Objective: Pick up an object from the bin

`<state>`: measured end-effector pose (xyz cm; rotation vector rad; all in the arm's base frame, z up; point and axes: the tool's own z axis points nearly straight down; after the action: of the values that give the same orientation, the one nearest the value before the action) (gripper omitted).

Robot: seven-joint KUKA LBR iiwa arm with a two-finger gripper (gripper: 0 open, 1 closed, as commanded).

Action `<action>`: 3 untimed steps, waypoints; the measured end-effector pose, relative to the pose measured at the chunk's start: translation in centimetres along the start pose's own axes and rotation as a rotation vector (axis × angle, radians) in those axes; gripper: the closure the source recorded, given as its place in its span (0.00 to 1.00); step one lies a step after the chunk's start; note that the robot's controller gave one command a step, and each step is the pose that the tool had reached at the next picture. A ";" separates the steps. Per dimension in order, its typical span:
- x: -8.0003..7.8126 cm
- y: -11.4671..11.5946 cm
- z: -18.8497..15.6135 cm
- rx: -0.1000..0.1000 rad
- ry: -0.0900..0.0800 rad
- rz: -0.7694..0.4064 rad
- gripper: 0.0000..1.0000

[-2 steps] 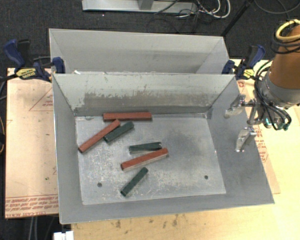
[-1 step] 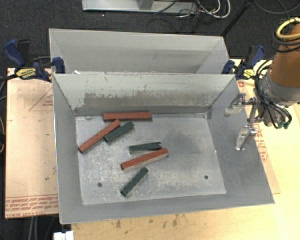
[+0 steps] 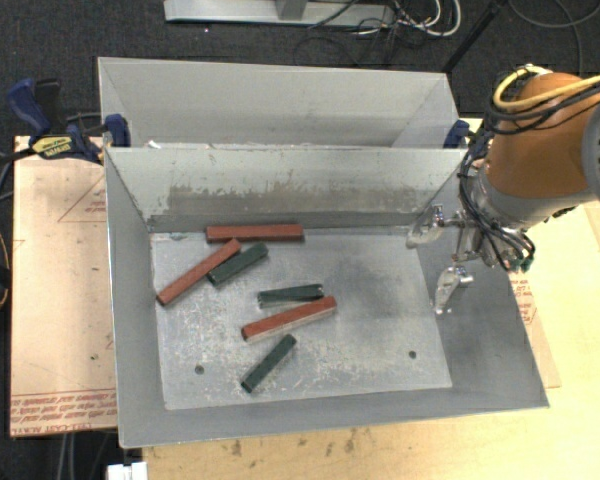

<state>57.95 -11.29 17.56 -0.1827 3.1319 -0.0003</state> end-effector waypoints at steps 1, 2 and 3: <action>-1.3 3.5 8.8 -0.001 -0.001 0.082 0.00; -1.8 4.3 9.9 0.006 -0.013 -0.086 0.00; -2.7 9.5 8.0 -0.001 0.001 0.031 0.00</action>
Offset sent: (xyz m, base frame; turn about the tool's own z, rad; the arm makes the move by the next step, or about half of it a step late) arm 0.0117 0.0872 -0.1056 -0.2297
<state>59.53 -1.52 9.53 -0.1339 3.1358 0.0014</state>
